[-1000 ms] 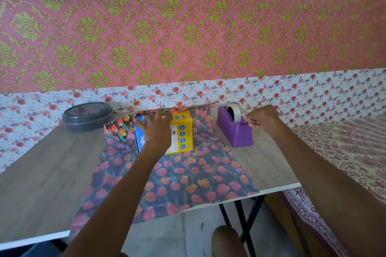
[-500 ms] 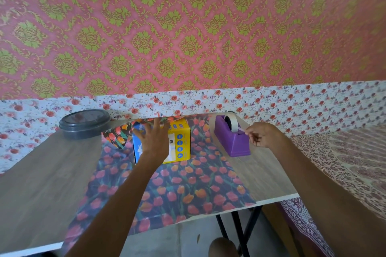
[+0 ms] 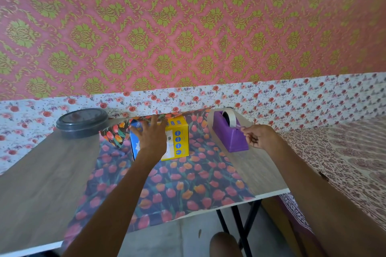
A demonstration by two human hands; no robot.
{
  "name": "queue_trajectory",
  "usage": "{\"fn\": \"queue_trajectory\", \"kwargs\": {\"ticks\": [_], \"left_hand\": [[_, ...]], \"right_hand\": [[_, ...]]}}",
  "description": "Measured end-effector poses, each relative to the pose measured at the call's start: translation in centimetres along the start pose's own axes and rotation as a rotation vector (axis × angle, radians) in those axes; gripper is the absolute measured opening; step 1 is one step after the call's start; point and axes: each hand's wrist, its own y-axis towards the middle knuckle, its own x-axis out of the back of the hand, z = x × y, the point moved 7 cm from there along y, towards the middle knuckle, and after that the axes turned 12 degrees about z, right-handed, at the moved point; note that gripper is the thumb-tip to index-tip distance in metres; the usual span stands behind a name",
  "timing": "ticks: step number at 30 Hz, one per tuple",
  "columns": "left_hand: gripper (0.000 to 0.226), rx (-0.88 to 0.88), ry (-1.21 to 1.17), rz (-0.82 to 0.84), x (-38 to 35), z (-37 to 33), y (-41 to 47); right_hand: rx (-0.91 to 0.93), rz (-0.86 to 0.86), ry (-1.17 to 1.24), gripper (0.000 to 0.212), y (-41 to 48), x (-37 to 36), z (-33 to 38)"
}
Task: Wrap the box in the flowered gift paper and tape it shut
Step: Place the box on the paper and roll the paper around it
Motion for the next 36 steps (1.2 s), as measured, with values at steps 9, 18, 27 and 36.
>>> {"fn": "queue_trajectory", "kwargs": {"ticks": [9,18,27,36], "left_hand": [[0.065,-0.005,-0.001,0.011,0.1,0.1,0.0],[0.066,-0.005,-0.008,0.011,0.1,0.0,0.1],[0.066,0.0,0.012,-0.016,0.1,0.1,0.0],[0.065,-0.008,0.015,-0.01,-0.1,0.2,0.3]], "right_hand": [[-0.036,0.016,-0.043,0.026,-0.6,-0.2,-0.5],[0.01,0.02,0.059,0.017,-0.7,0.0,0.1],[0.058,0.065,0.142,0.006,0.4,-0.5,0.6],[0.034,0.14,0.076,0.008,-0.1,-0.6,1.1]]}}
